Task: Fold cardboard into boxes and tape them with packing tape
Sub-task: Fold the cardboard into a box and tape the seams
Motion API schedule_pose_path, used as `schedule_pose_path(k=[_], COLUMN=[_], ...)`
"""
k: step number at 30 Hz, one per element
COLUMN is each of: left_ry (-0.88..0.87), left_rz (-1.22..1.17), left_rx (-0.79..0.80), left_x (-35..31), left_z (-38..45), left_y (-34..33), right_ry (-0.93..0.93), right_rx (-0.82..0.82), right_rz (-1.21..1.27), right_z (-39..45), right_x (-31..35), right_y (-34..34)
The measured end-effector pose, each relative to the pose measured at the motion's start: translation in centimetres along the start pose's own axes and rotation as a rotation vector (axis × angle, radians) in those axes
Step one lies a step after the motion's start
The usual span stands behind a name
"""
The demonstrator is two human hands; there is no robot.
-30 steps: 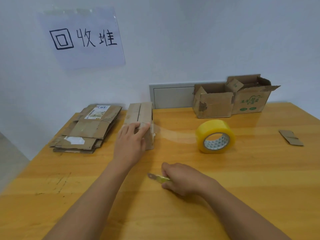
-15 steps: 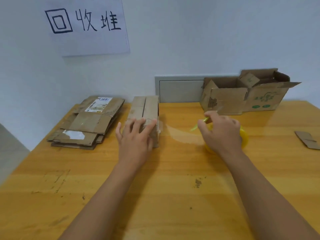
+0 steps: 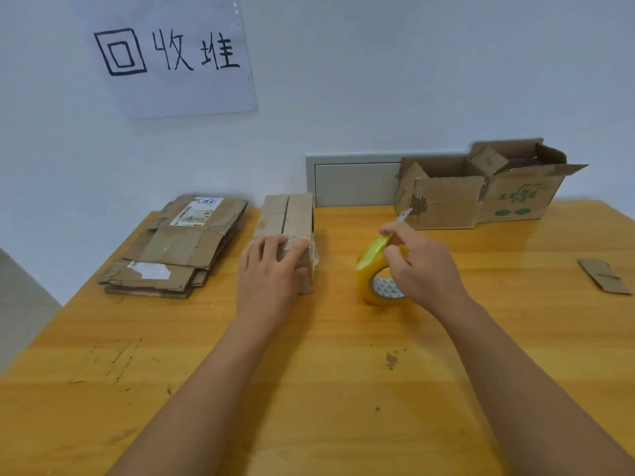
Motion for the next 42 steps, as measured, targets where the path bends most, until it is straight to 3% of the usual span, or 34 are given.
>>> schedule_pose_path(k=[7, 13, 18, 20, 30, 42], left_ry=[-0.044, -0.017, 0.016, 0.003, 0.033, 0.034], left_rz=[0.031, 0.054, -0.029, -0.046, -0.09, -0.146], left_rx=[-0.076, -0.12, -0.092, -0.079, -0.155, -0.184], left_x=[0.0, -0.1, 0.2, 0.4, 1.6, 1.6], left_z=[0.3, -0.4, -0.6, -0.5, 0.0, 0.2], left_y=[-0.1, -0.5, -1.3, -1.4, -0.2, 0.5], right_ry=[0.116, 0.231, 0.531, 0.563, 0.109, 0.027], right_rx=[0.06, -0.041, -0.164, -0.188, -0.184, -0.172], right_rz=[-0.149, -0.273, -0.323, -0.24, 0.445, 0.49], right_z=[0.4, 0.3, -1.5, -2.2, -2.0, -2.3], right_x=[2.0, 2.4, 5.5, 6.1, 2.1, 1.5], right_y=[-2.3, -2.6, -4.5, -5.9, -8.4, -8.6])
Point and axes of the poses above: each hand's wrist, its own z-axis towards the middle knuckle, its own y-axis out of the back of the hand, x = y × z, the point moved 10 cm from there along z, towards the middle knuckle, and after that the axes turned 10 degrees about z, right-handed, at the moved point
